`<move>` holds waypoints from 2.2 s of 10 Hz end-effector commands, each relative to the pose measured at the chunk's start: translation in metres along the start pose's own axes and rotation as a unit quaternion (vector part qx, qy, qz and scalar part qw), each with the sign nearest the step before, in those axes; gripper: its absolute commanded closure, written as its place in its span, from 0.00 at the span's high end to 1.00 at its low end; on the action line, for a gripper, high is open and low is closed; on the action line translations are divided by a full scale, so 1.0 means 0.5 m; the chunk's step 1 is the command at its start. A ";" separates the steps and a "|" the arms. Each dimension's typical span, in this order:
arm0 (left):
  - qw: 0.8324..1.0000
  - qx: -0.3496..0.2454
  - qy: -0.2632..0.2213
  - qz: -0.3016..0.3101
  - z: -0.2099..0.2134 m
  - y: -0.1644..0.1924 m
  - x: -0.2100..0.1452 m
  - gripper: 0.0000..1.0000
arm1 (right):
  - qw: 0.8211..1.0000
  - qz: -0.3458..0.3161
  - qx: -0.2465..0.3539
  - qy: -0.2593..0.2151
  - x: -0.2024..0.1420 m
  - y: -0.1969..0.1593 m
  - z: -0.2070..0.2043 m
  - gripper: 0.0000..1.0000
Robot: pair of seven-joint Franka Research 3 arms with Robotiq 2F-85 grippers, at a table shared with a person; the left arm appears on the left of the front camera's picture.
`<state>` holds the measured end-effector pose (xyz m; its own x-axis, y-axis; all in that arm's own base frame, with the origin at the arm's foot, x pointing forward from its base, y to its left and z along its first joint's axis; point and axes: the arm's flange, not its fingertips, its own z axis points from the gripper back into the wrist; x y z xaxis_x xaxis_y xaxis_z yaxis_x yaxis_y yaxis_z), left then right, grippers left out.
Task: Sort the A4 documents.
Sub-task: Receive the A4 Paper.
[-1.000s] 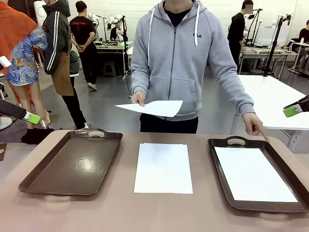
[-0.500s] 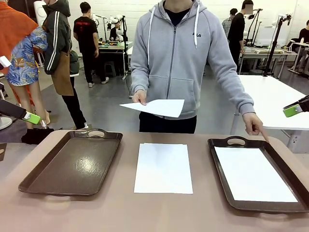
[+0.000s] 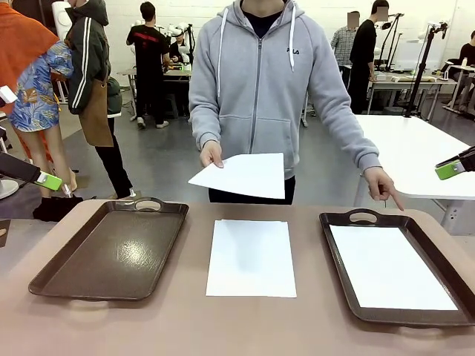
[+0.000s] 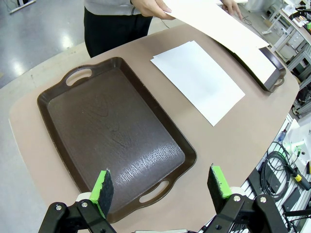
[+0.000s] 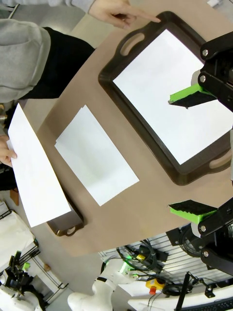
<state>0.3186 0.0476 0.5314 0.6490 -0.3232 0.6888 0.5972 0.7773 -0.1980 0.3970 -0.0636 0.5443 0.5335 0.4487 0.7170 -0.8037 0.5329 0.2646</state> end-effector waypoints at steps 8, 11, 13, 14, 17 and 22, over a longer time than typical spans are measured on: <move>1.000 -0.004 -0.005 -0.005 -0.001 0.004 -0.001 1.00 | 0.998 -0.040 0.043 -0.018 0.014 -0.015 -0.017 1.00; 1.000 -0.004 -0.005 -0.005 -0.001 0.004 -0.001 1.00 | 0.985 -0.148 0.081 -0.030 0.052 -0.043 -0.097 1.00; 1.000 -0.004 -0.005 -0.005 -0.001 0.004 -0.001 1.00 | 0.971 -0.207 0.119 -0.018 0.082 -0.061 -0.163 1.00; 1.000 -0.004 -0.005 -0.005 -0.001 0.004 -0.001 1.00 | 0.962 -0.232 0.140 -0.012 0.095 -0.069 -0.195 1.00; 1.000 -0.004 -0.005 -0.005 -0.001 0.004 -0.001 1.00 | 0.917 -0.318 0.239 0.020 0.145 -0.108 -0.305 1.00; 1.000 -0.004 -0.005 -0.005 -0.001 0.004 -0.001 1.00 | 0.869 -0.407 0.279 0.049 0.193 -0.168 -0.458 1.00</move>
<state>0.3185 0.0476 0.5318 0.6488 -0.3234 0.6888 0.5966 0.7780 -0.1967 0.5621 0.0920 0.4400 0.9722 0.1900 0.1367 -0.1899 0.2987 0.9353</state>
